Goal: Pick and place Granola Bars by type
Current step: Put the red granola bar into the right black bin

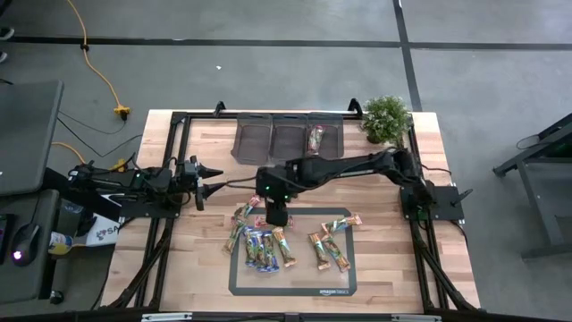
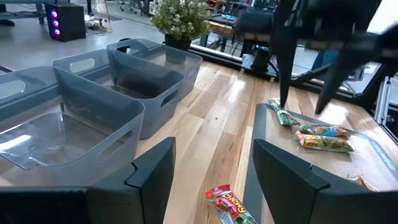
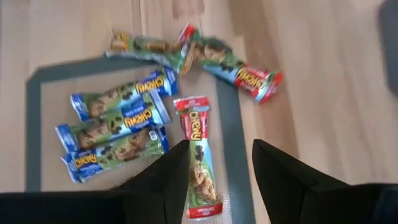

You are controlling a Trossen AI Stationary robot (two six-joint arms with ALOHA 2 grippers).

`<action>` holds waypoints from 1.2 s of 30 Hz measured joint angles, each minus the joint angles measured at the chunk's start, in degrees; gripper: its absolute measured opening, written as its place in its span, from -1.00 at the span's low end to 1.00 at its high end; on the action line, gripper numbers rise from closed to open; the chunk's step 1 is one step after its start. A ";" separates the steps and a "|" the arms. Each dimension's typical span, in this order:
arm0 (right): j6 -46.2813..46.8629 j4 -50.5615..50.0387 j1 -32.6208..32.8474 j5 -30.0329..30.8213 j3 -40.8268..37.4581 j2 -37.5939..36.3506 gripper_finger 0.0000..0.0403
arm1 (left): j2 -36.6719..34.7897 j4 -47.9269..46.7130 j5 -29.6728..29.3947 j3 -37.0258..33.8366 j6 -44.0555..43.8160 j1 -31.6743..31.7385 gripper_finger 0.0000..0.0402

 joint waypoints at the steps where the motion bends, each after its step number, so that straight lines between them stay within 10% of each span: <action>1: -0.22 -0.02 0.17 -0.28 0.01 0.69 -0.22 | 0.01 0.00 0.00 0.01 0.00 0.01 0.05; 36: -9.70 4.58 2.85 0.30 -0.65 9.21 -0.07 | 0.01 0.00 0.00 0.01 0.00 -0.01 0.05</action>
